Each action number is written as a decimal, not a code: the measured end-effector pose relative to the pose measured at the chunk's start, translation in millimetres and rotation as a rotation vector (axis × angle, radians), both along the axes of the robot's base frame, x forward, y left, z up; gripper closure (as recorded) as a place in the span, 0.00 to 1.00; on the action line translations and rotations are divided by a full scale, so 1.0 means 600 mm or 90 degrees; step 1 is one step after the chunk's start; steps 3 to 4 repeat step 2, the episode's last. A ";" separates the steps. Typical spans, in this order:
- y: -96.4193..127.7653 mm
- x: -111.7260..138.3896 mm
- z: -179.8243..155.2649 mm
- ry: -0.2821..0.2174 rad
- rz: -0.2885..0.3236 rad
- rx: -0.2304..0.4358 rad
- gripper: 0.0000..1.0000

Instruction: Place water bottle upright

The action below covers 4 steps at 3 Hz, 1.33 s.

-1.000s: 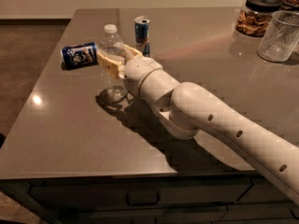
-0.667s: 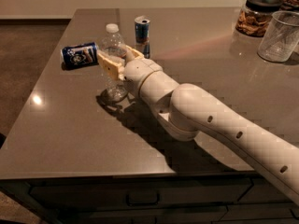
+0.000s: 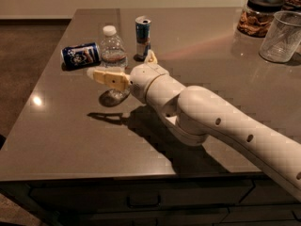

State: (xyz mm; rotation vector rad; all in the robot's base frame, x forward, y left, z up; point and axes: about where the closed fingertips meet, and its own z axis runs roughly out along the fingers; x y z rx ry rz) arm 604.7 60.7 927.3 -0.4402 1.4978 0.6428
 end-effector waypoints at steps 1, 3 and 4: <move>-0.013 -0.018 -0.013 0.034 0.005 -0.018 0.00; -0.013 -0.018 -0.013 0.035 0.006 -0.019 0.00; -0.013 -0.018 -0.013 0.035 0.006 -0.019 0.00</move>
Offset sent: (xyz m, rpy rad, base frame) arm -0.0155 -0.0138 -0.0133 -0.0434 0.0853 0.0165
